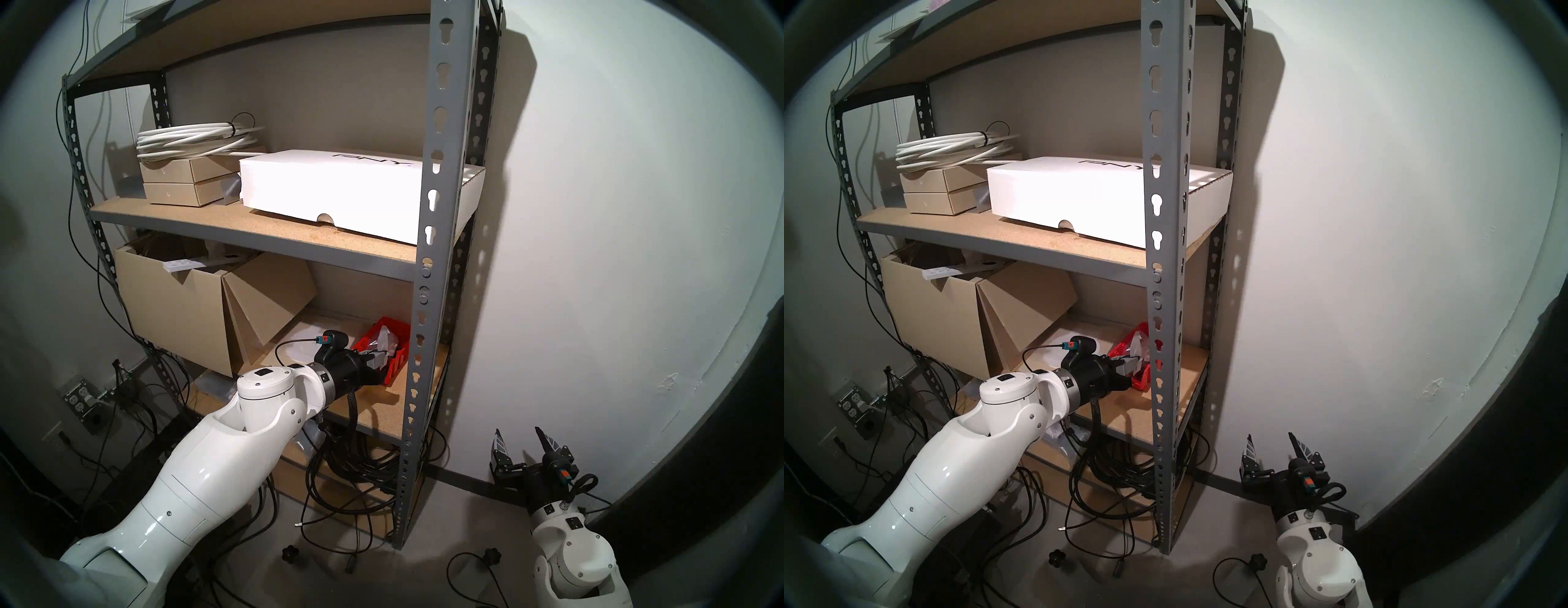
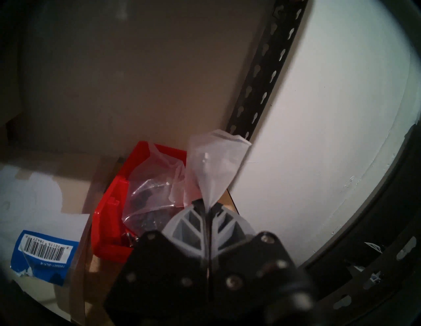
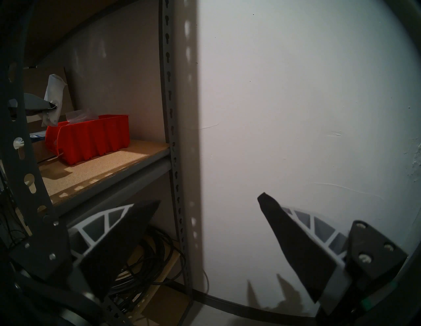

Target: Organize the rack shelf by putting things into a case

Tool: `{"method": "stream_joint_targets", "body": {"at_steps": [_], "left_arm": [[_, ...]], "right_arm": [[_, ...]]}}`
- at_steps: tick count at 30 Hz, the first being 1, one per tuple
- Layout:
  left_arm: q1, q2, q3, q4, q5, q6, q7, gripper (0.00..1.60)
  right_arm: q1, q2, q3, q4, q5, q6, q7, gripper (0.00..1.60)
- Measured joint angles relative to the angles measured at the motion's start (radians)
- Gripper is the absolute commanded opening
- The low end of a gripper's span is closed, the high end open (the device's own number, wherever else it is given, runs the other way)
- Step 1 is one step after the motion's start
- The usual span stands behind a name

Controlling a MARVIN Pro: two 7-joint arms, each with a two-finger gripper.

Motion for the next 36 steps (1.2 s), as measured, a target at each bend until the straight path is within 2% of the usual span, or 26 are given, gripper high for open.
{"method": "stream_joint_targets", "body": {"at_steps": [15,23,36], "left_arm": [[-0.088,-0.023,0.033,0.065,-0.009,0.055,-0.058,0.00],[-0.120,-0.034,0.068,0.098,0.043,0.041,-0.050,0.00],[-0.142,-0.045,0.065,0.122,0.060,0.037,-0.046,0.00]], "right_arm": [[0.000,0.000,0.000,0.000,0.000,0.000,0.000,1.60],[0.000,0.000,0.000,0.000,0.000,0.000,0.000,1.60],[0.000,0.000,0.000,0.000,0.000,0.000,0.000,1.60]]}}
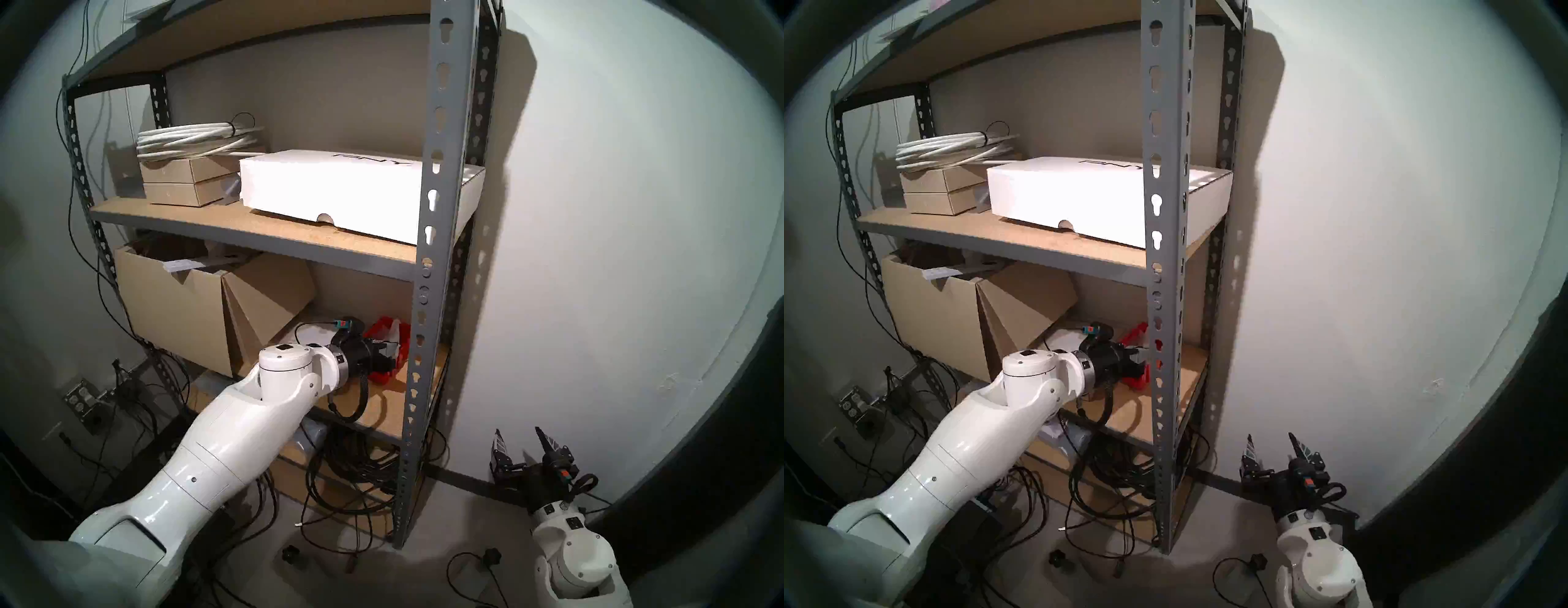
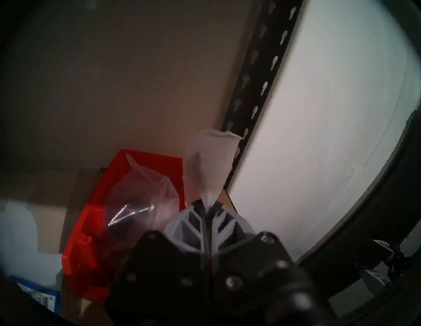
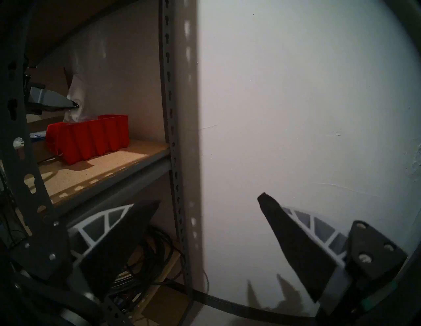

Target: Organize the rack shelf by putting things into a case

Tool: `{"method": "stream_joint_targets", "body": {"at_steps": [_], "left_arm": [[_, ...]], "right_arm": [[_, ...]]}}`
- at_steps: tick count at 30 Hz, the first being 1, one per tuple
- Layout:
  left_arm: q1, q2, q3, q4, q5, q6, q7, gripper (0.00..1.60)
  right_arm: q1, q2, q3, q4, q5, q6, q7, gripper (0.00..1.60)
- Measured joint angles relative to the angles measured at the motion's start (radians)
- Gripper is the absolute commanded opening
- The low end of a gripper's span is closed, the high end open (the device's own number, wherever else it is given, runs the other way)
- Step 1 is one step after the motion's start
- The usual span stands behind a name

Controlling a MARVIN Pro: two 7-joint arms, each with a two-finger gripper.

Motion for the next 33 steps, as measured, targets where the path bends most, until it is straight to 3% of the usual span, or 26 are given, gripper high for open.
{"method": "stream_joint_targets", "body": {"at_steps": [13,26,28,31,32,33], "left_arm": [[0.003,0.008,-0.016,0.007,-0.009,-0.002,-0.014,0.00],[0.002,0.009,0.007,0.045,0.026,-0.016,-0.022,0.00],[-0.001,0.007,0.012,0.051,0.034,-0.017,-0.022,0.24],[-0.006,0.003,0.017,0.060,0.046,-0.019,-0.022,0.34],[-0.007,0.002,0.018,0.062,0.048,-0.020,-0.022,0.61],[-0.008,0.001,0.018,0.064,0.051,-0.020,-0.022,0.73]], "right_arm": [[0.000,0.000,0.000,0.000,0.000,0.000,0.000,1.60],[0.000,0.000,0.000,0.000,0.000,0.000,0.000,1.60],[0.000,0.000,0.000,0.000,0.000,0.000,0.000,1.60],[0.000,0.000,0.000,0.000,0.000,0.000,0.000,1.60],[0.000,0.000,0.000,0.000,0.000,0.000,0.000,1.60],[0.000,0.000,0.000,0.000,0.000,0.000,0.000,1.60]]}}
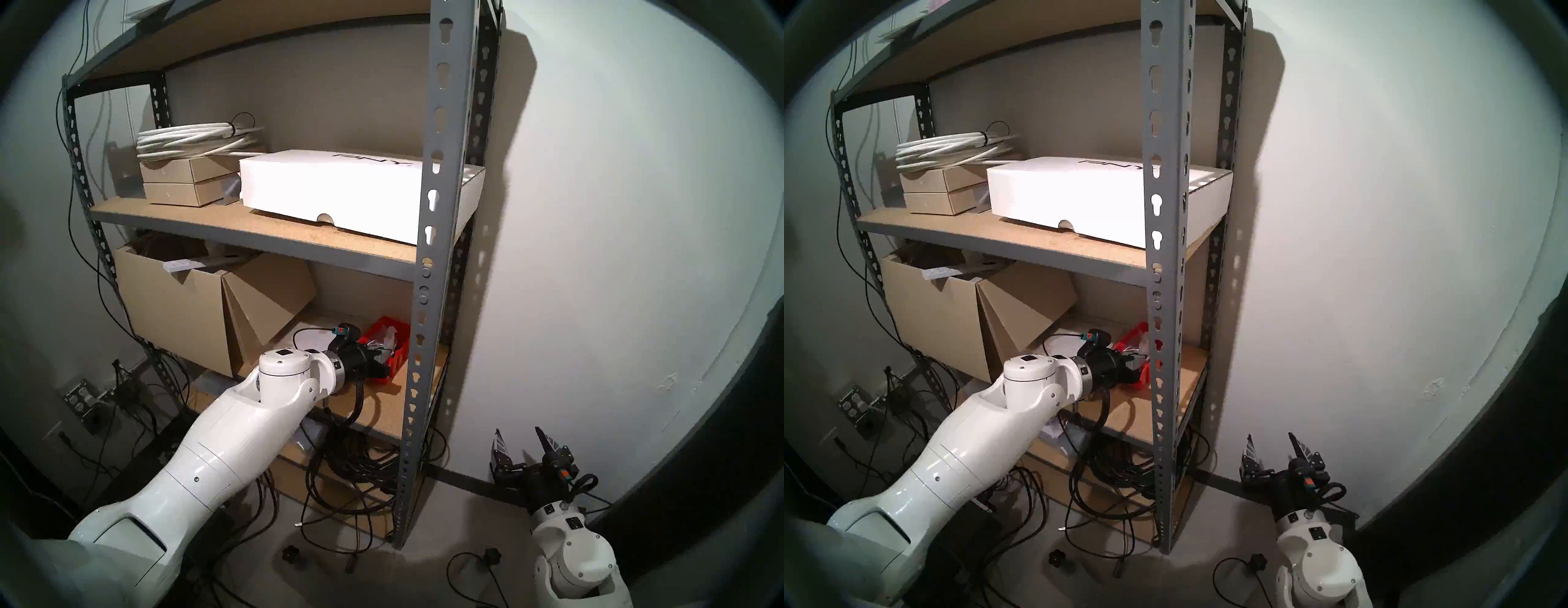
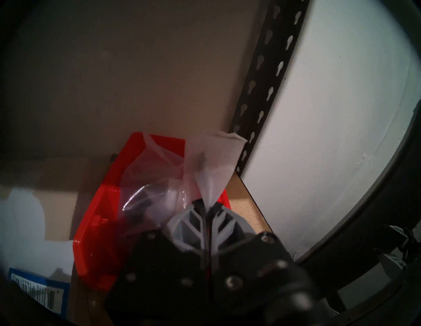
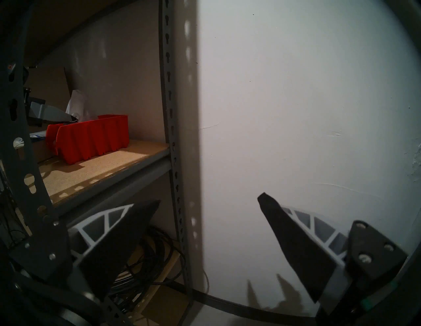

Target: Organize the rack shelf by putting things into a case

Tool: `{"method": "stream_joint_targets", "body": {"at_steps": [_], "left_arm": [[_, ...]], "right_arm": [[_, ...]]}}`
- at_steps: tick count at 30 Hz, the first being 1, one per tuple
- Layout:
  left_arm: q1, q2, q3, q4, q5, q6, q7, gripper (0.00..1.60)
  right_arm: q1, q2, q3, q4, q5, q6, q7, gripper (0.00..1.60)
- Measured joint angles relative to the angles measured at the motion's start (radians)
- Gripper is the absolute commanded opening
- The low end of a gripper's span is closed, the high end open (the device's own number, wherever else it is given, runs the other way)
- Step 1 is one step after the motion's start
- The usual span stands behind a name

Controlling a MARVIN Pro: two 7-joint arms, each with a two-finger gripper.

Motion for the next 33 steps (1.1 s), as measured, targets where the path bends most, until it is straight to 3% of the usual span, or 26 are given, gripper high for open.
{"method": "stream_joint_targets", "body": {"at_steps": [2,3,8,19,33], "left_arm": [[-0.003,-0.002,0.000,0.004,0.007,-0.002,0.002,0.82],[-0.003,-0.002,0.000,0.004,0.009,-0.003,0.003,1.05],[-0.005,-0.004,-0.010,0.004,0.015,-0.006,0.011,1.16],[-0.006,0.000,-0.032,-0.018,0.018,-0.011,0.029,1.19],[-0.006,-0.001,-0.041,-0.055,0.042,-0.021,0.069,1.12]], "right_arm": [[0.000,0.000,0.000,0.000,0.000,0.000,0.000,1.60],[0.000,0.000,0.000,0.000,0.000,0.000,0.000,1.60],[0.000,0.000,0.000,0.000,0.000,0.000,0.000,1.60],[0.000,0.000,0.000,0.000,0.000,0.000,0.000,1.60],[0.000,0.000,0.000,0.000,0.000,0.000,0.000,1.60]]}}
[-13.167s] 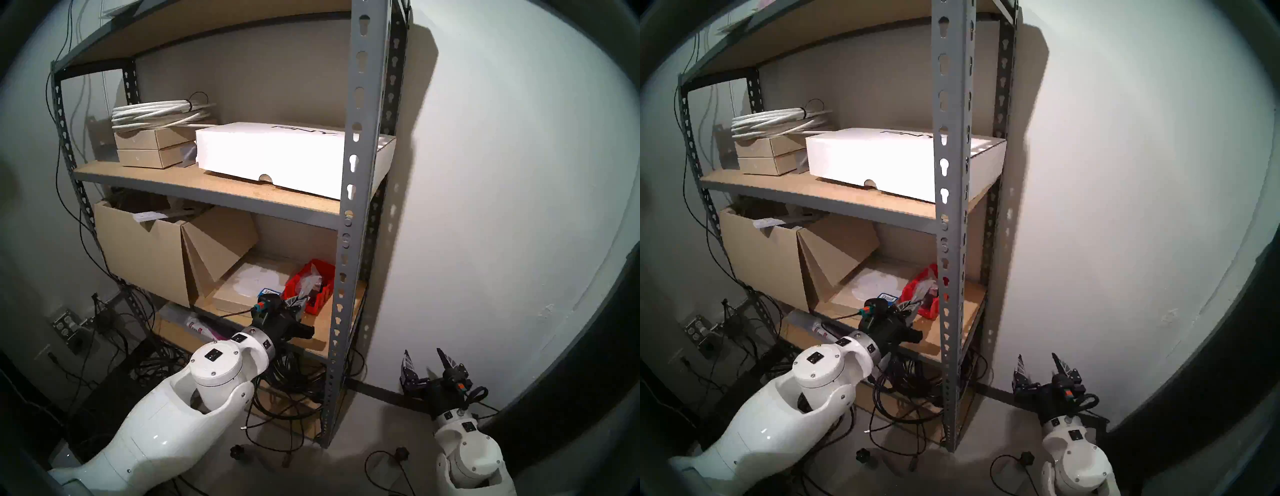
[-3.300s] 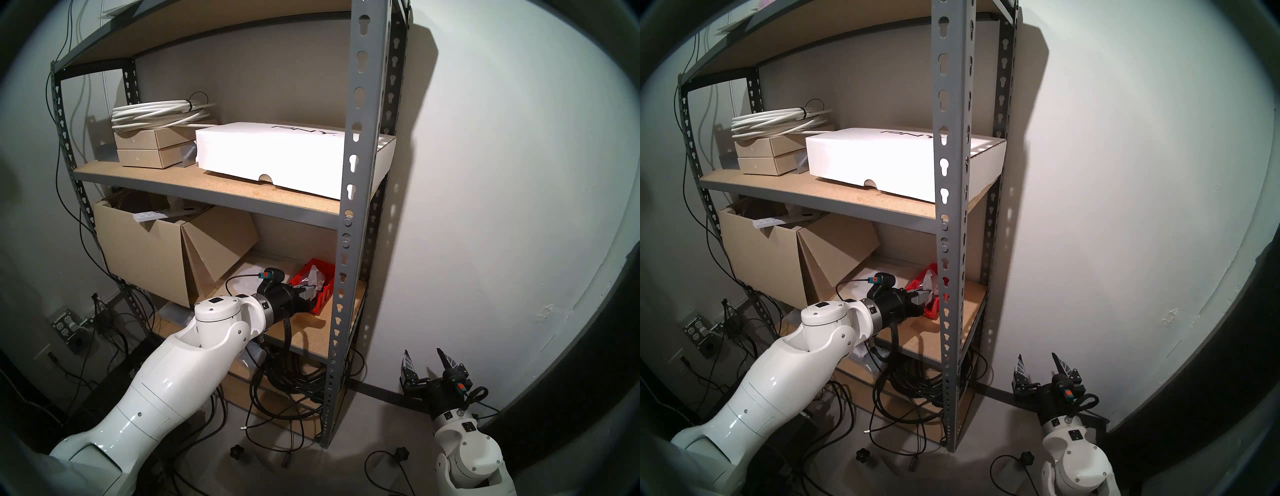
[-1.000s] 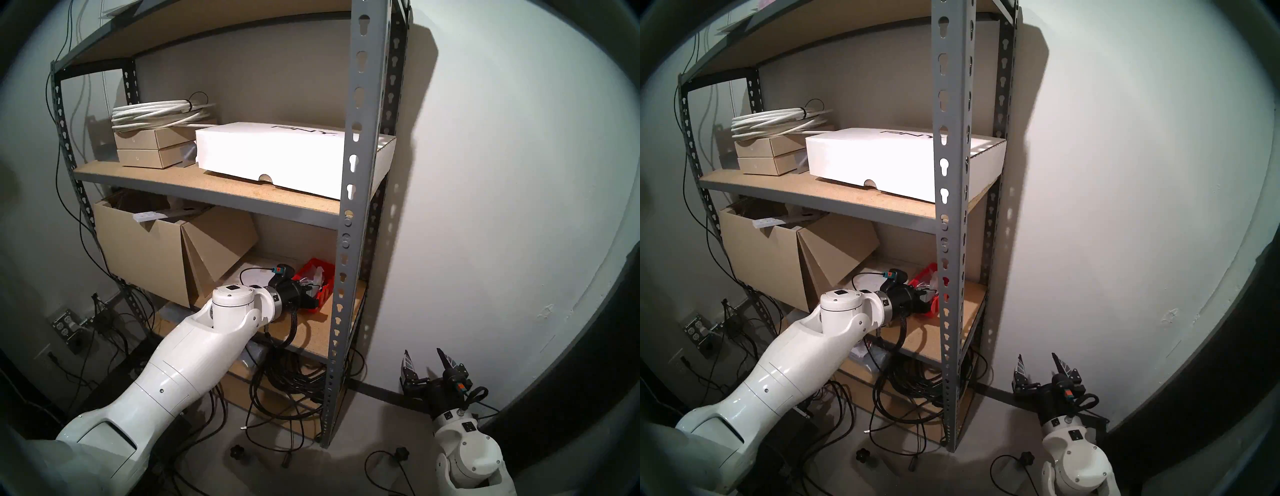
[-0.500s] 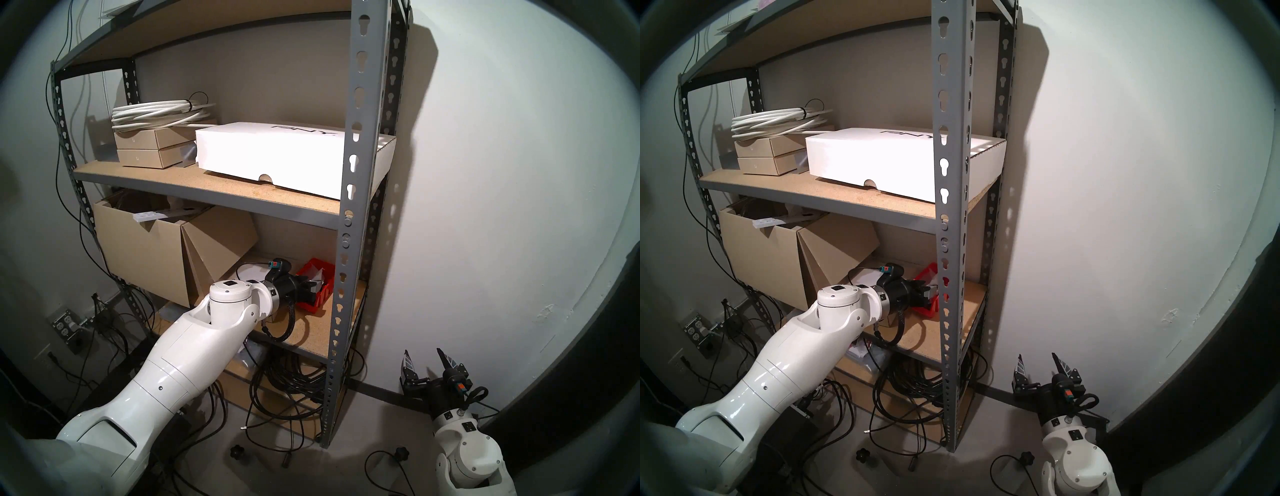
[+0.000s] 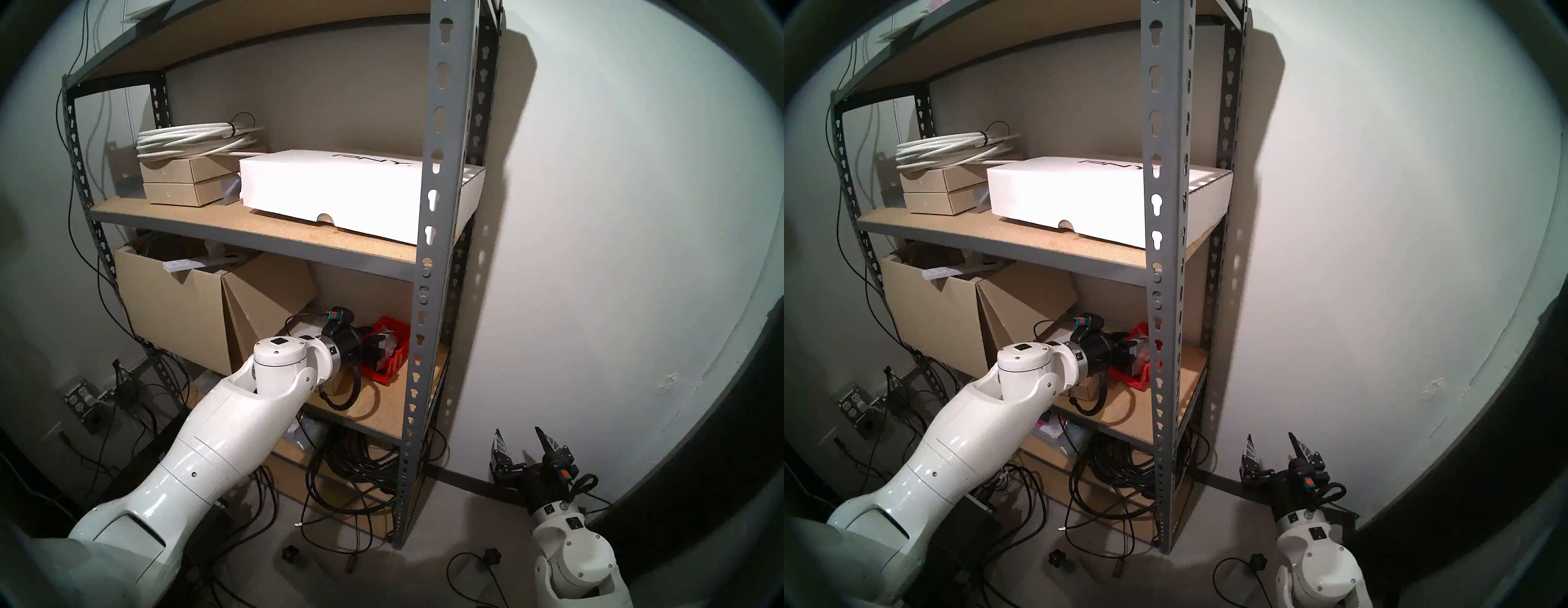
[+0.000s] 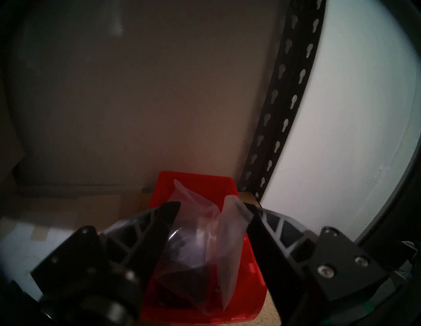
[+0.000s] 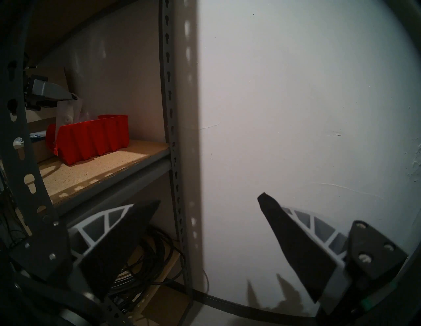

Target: Organize the rack shelf by putting things into a case

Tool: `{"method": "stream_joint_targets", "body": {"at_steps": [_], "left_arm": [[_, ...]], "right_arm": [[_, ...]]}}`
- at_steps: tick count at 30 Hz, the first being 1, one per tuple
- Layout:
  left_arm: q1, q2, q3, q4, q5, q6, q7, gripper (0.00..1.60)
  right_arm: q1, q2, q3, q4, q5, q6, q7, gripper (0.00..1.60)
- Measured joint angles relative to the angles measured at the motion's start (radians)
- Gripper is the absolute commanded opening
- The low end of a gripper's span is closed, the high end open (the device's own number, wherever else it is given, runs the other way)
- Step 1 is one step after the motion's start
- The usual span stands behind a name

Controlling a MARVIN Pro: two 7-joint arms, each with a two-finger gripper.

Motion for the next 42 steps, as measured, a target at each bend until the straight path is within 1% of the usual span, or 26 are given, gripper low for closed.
{"method": "stream_joint_targets", "body": {"at_steps": [1,4,7,12,18,22,27,29,30,32,35,39,40,42], "left_arm": [[0.000,-0.001,0.000,-0.002,0.003,-0.001,0.004,1.10],[0.001,-0.001,-0.002,-0.011,0.008,-0.004,0.010,1.14],[0.002,0.003,-0.010,-0.032,0.010,-0.004,0.015,1.12],[0.011,0.020,-0.024,-0.075,0.009,-0.003,0.021,1.14],[0.057,0.054,-0.045,-0.136,-0.003,-0.003,0.031,1.13],[0.087,0.075,-0.048,-0.156,-0.002,-0.008,0.036,1.11],[0.116,0.096,-0.048,-0.163,0.014,-0.024,0.036,1.09],[0.128,0.106,-0.048,-0.163,0.027,-0.036,0.035,1.07],[0.131,0.109,-0.047,-0.163,0.031,-0.040,0.034,1.03],[0.137,0.116,-0.047,-0.160,0.042,-0.051,0.031,1.02],[0.143,0.124,-0.047,-0.153,0.054,-0.066,0.023,1.02],[0.143,0.124,-0.047,-0.153,0.054,-0.066,0.023,1.02],[0.141,0.139,-0.047,-0.122,0.076,-0.090,-0.005,0.95],[0.141,0.139,-0.047,-0.122,0.076,-0.090,-0.005,0.95]], "right_arm": [[0.000,0.000,0.000,0.000,0.000,0.000,0.000,1.60],[0.000,0.000,0.000,0.000,0.000,0.000,0.000,1.60],[0.000,0.000,0.000,0.000,0.000,0.000,0.000,1.60],[0.000,0.000,0.000,0.000,0.000,0.000,0.000,1.60],[0.000,0.000,0.000,0.000,0.000,0.000,0.000,1.60],[0.000,0.000,0.000,0.000,0.000,0.000,0.000,1.60],[0.000,0.000,0.000,0.000,0.000,0.000,0.000,1.60],[0.000,0.000,0.000,0.000,0.000,0.000,0.000,1.60],[0.000,0.000,0.000,0.000,0.000,0.000,0.000,1.60],[0.000,0.000,0.000,0.000,0.000,0.000,0.000,1.60],[0.000,0.000,0.000,0.000,0.000,0.000,0.000,1.60],[0.000,0.000,0.000,0.000,0.000,0.000,0.000,1.60],[0.000,0.000,0.000,0.000,0.000,0.000,0.000,1.60],[0.000,0.000,0.000,0.000,0.000,0.000,0.000,1.60]]}}
